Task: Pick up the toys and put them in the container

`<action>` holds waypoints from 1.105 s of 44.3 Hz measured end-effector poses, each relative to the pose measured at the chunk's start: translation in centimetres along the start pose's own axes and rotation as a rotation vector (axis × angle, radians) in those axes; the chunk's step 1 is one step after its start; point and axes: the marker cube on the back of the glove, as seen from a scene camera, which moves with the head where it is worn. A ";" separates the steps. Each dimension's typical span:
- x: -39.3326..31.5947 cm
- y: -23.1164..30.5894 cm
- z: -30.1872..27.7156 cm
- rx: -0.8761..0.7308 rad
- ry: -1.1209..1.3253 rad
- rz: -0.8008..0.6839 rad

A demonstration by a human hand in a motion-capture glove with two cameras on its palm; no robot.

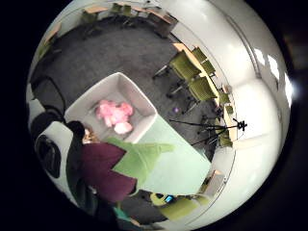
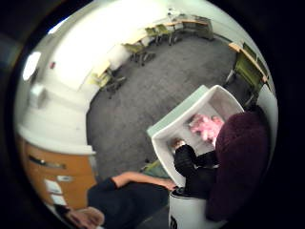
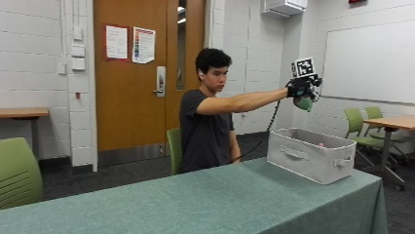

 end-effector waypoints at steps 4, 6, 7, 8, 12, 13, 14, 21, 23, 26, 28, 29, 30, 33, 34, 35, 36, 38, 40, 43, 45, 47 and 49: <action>0.7 -0.3 1.1 -0.018 -0.031 0.039; 0.3 -0.6 2.0 -0.050 -0.020 0.091; 0.2 -0.6 2.5 -0.071 -0.008 0.100; 0.1 -0.5 3.0 -0.094 0.006 0.099; 0.3 0.1 4.7 -0.194 0.056 0.116; 0.4 0.3 5.1 -0.221 0.053 0.120; 0.4 0.5 5.4 -0.244 0.049 0.117; 1.6 2.1 5.4 -0.259 0.068 0.059; 2.1 2.8 5.1 -0.254 0.069 0.060; 2.9 3.8 4.6 -0.250 0.082 0.065; 3.0 4.6 4.3 -0.255 0.105 0.079; 2.4 4.9 4.2 -0.259 0.122 0.096; 1.4 5.2 4.1 -0.263 0.147 0.122; -0.1 6.5 3.7 -0.272 0.250 0.226; 0.5 7.4 3.4 -0.273 0.277 0.249; 1.1 8.3 3.1 -0.270 0.294 0.260; 1.6 9.3 2.8 -0.264 0.292 0.264; 1.7 11.4 1.9 -0.233 0.216 0.249; 1.6 13.8 1.0 -0.186 0.108 0.219; 4.9 17.2 1.1 -0.143 0.175 0.366; 7.1 19.3 1.5 -0.134 0.222 0.467; 8.6 21.2 1.7 -0.128 0.225 0.517; 9.9 22.8 1.9 -0.126 0.225 0.554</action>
